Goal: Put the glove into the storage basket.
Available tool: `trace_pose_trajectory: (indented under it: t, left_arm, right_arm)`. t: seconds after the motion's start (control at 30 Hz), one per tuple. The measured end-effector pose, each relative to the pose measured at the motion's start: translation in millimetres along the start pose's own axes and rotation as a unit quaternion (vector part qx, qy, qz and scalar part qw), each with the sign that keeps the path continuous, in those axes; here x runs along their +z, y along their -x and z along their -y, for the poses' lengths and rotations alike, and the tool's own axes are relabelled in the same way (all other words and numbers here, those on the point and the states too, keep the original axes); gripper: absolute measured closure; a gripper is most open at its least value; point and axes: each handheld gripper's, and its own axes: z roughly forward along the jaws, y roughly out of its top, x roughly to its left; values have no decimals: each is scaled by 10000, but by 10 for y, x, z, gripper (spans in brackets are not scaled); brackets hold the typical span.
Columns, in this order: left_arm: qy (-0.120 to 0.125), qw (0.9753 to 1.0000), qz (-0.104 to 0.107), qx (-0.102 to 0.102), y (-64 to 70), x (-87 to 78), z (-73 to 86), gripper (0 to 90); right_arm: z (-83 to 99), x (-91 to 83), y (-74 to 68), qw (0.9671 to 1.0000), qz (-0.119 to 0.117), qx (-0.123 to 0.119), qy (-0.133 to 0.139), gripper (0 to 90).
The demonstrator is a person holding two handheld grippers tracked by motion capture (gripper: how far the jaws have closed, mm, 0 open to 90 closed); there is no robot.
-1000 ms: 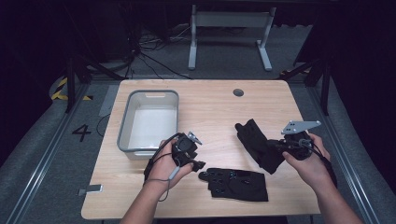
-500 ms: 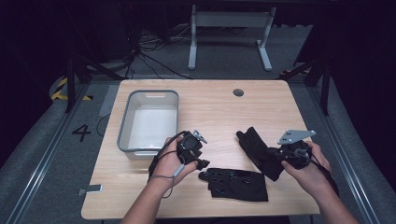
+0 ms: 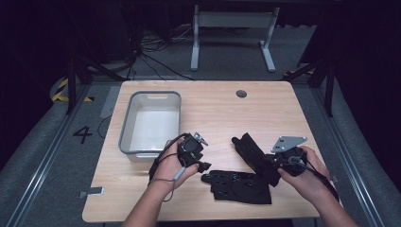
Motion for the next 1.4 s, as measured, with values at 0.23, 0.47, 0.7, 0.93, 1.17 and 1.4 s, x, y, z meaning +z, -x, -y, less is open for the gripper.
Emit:
trace_pose_trajectory:
  t: [0.23,0.47,0.7,0.93,1.17,1.4]
  left_arm:
    - [-1,10000,6,9,-1,-4,-2,508]
    - [33,10000,19,13,-4,-32,-1,504]
    - [39,10000,21,-8,-17,-41,1,499]
    - [12,10000,57,17,7,-26,-10,496]
    - [14,10000,55,17,7,-37,-8,496]
    - [-41,10000,81,37,16,-26,-8,496]
  right_arm:
    - [-55,-10,-143,9993,-373,-91,-28,860]
    - [-84,55,-273,9897,-1390,-153,-317,813]
    - [-87,21,-270,9785,-2056,-51,-166,766]
    - [-12,-36,-60,9871,-1578,281,4,760]
    - [75,-64,137,9861,-1461,747,263,767]
    - [120,-59,226,9860,-1351,948,249,753]
